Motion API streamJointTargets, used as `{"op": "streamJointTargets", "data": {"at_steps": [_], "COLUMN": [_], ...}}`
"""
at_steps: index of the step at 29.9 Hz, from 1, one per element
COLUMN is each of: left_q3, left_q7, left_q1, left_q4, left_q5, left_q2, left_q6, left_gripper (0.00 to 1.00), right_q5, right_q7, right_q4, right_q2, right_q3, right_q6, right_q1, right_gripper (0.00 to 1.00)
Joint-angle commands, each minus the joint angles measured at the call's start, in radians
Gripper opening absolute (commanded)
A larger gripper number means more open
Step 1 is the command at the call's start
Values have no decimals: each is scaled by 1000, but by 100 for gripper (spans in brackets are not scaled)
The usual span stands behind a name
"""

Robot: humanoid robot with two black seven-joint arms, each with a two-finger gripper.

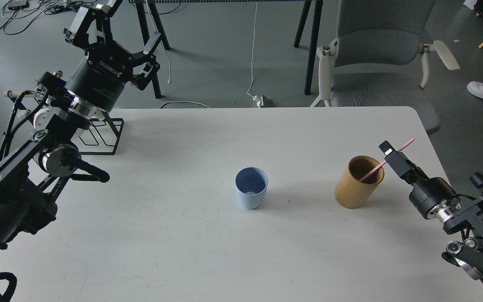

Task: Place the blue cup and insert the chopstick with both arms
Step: 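Grasp the pink stick in the tan cup with the right gripper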

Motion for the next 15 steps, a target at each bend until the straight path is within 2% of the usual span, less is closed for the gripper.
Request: {"op": "streamJointTargets", "data": {"at_steps": [1, 3, 5, 10, 15], "left_q3": [0, 0, 0, 0, 0], "left_q7": [0, 0, 0, 0, 0], "left_q1": [3, 3, 3, 6, 9], "left_q4": [4, 4, 6, 6, 6], "left_q5": [0, 0, 0, 2, 2], "left_q2": [-3, -14, -23, -25, -31], "left_q6": [0, 0, 0, 0, 0], "left_gripper": [95, 95, 95, 96, 96], "right_q5": [-5, -5, -6, -13, -14], "right_q7": [0, 0, 0, 0, 0], "right_q4": [-8, -7, -7, -1, 2], "right_q2": [5, 4, 2, -1, -4], "right_q3": [-4, -5, -4, -4, -4], "right_q6": [0, 0, 0, 0, 0], "right_q1": [2, 2, 2, 2, 0], "right_gripper": [48, 47, 42, 36, 35]}}
